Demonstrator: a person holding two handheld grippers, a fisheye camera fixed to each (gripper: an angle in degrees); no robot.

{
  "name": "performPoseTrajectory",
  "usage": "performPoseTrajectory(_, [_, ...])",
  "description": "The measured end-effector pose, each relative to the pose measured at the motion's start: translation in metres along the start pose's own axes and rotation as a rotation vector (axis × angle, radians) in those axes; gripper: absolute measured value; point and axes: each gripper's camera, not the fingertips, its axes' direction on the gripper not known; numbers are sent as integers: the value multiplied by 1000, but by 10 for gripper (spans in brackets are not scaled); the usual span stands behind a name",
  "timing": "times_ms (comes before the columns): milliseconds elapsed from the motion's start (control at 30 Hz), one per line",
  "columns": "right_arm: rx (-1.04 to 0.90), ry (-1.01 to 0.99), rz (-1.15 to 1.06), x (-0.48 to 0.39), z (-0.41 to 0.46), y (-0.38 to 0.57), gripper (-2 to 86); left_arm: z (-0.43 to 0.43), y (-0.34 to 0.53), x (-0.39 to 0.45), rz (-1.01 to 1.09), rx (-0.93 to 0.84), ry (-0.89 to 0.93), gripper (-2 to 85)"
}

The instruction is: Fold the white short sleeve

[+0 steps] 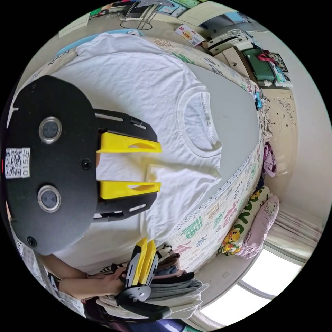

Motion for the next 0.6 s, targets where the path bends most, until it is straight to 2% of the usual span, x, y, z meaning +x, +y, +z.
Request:
performPoseTrajectory(200, [-6,-27,-4,-1,0,1,3,0,11,7,34,14,42,16])
performPoseTrajectory(400, [-15,-58,-25,-7,-5,3,-5,-14,30,10,25,115,57,-1])
performPoseTrajectory(600, [-75,-13,-96,-24,9,0,-3,-15,42,18,45,83,6,0])
